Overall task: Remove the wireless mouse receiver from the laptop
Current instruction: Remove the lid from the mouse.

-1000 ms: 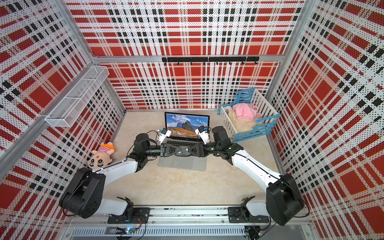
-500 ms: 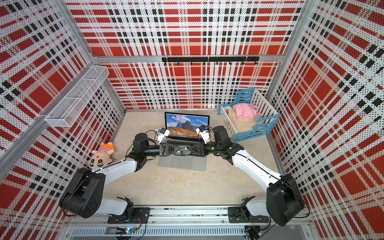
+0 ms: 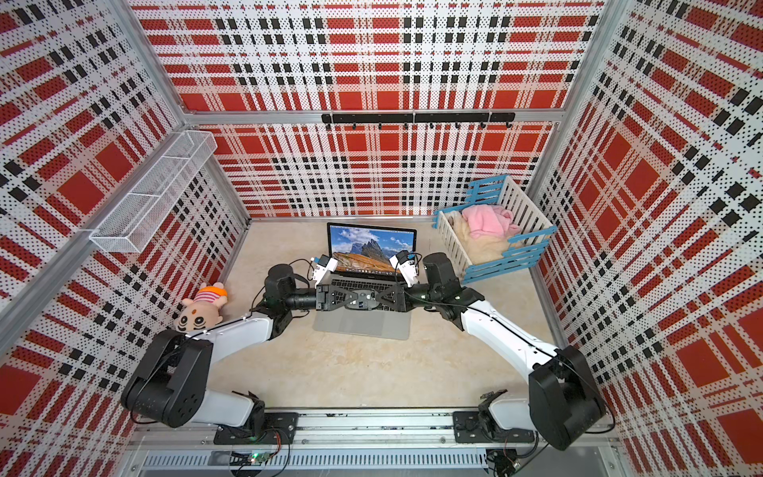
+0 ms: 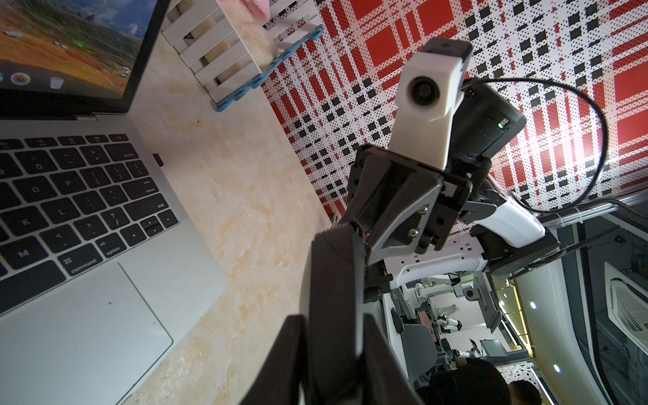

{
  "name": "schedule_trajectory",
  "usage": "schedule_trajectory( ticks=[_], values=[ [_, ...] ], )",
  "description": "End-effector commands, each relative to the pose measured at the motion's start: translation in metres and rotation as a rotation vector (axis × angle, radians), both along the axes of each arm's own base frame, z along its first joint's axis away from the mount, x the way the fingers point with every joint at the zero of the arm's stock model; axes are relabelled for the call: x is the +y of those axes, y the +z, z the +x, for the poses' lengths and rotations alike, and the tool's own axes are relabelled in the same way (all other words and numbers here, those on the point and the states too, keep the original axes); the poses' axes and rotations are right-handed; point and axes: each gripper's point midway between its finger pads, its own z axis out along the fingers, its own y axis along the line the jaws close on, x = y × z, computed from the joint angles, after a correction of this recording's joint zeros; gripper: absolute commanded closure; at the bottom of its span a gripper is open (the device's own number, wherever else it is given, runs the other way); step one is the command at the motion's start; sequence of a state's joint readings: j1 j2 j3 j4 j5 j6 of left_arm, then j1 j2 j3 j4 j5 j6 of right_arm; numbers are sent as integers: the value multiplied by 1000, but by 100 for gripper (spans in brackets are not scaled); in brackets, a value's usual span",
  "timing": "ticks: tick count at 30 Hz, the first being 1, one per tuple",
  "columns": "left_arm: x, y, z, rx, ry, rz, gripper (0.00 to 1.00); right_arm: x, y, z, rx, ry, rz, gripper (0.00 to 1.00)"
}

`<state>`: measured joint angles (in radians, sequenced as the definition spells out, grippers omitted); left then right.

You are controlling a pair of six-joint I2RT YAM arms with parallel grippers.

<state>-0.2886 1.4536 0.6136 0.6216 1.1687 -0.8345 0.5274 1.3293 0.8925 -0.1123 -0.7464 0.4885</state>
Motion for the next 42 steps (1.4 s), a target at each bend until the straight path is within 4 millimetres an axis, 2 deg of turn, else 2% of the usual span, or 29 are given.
schedule_trajectory(
  ticks=[1,7,9,22,25,29,33,35,38,42],
  values=[
    [6,0,12,11,45,0,100,3,14,-9,-62,47,34,100],
    [9,1,13,12,57,0,100,3,15,-9,-63,48,36,100],
    [20,2,21,7,92,-2,100,3,13,-9,-60,49,33,100],
    [17,2,18,4,82,-1,100,5,13,-7,-52,49,42,100],
    [21,-5,23,28,107,5,100,5,17,-9,-58,55,52,100],
    [42,-23,43,99,217,22,100,2,25,-13,-77,53,60,100],
    [52,-33,52,136,272,30,100,-4,23,-15,-90,33,31,100],
    [54,-36,52,149,286,35,100,-10,16,-11,-91,-6,-28,100],
    [55,-43,50,164,307,47,100,-30,-10,3,-87,-102,-226,100],
    [49,-53,40,178,312,66,100,-75,-55,20,-31,-261,-556,100]
  ],
)
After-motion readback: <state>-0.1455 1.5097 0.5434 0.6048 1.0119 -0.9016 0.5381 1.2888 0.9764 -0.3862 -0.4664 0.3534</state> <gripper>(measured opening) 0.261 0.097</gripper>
